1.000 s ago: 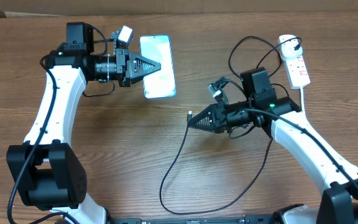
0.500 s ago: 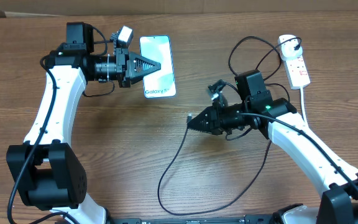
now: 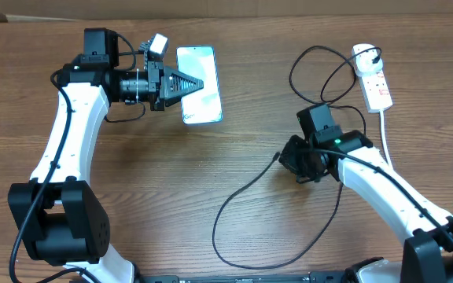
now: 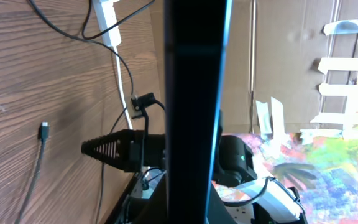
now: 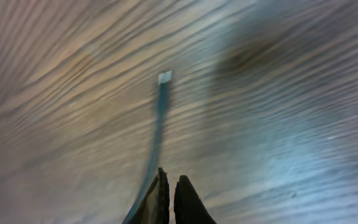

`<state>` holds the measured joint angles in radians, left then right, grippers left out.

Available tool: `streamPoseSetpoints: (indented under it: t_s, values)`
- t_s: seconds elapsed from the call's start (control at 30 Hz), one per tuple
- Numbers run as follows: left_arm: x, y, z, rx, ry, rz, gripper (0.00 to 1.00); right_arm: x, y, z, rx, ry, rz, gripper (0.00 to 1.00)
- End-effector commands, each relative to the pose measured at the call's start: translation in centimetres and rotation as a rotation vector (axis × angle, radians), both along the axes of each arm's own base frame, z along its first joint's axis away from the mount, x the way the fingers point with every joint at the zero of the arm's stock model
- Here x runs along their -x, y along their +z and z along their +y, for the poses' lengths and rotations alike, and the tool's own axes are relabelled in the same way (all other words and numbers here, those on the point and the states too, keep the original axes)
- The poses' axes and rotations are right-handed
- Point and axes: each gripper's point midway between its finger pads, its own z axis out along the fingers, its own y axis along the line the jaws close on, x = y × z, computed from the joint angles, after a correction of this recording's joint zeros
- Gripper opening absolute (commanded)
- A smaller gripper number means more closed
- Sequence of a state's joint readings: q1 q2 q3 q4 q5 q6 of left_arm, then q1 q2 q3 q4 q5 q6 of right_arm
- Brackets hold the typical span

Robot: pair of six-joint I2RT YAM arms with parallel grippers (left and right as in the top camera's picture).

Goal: Plug charger to phone and switch on socket

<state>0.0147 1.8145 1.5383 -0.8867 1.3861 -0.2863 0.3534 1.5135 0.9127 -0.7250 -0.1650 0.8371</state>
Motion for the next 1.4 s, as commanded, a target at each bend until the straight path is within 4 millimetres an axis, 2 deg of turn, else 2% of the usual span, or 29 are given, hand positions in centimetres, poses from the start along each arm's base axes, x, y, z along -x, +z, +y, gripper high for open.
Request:
streamPoseSetpoints:
  t_s: [0.0,0.13,0.17,0.3,0.4,0.57,0.8,1.03,1.13,1.37]
  values:
    - [0.1,0.3,-0.1,0.019,-0.009,0.004,0.04,-0.2,-1.1,-1.8,0.069,-0.121,-0.016,0.04]
    - [0.1,0.3,-0.1,0.018,-0.009,0.003,0.04,-0.9,-1.8,-1.8,0.063,-0.137,-0.048,0.04]
    - [0.1,0.3,-0.1,0.018,-0.009,0.003,0.04,-1.1,-1.8,-1.6,0.054,-0.135,-0.053,0.08]
    - [0.1,0.3,-0.1,0.019,-0.009,0.004,0.04,-1.5,-1.4,-0.1,-0.024,-0.110,-0.059,0.32]
    - [0.1,0.3,-0.1,0.019,-0.009,0.004,0.04,-1.3,-1.8,0.2,-0.039,-0.104,-0.044,0.39]
    - [0.1,0.3,-0.1,0.018,-0.009,0.003,0.04,-1.2,-3.3,0.3,-0.036,-0.142,0.007,0.40]
    - [0.2,0.3,-0.1,0.018,-0.009,0.005,0.04,-1.4,-4.7,2.0,-0.118,-0.117,0.049,0.40]
    - [0.2,0.3,-0.1,0.018,-0.009,0.007,0.04,-1.0,-6.5,2.1,-0.111,-0.126,0.097,0.39]
    - [0.2,0.3,-0.1,0.016,-0.008,0.007,0.04,-1.2,-6.9,2.7,-0.142,-0.116,0.101,0.33]
    - [0.2,0.3,-0.1,0.016,-0.008,0.011,0.04,-1.4,-7.6,2.7,-0.138,-0.118,0.106,0.22]
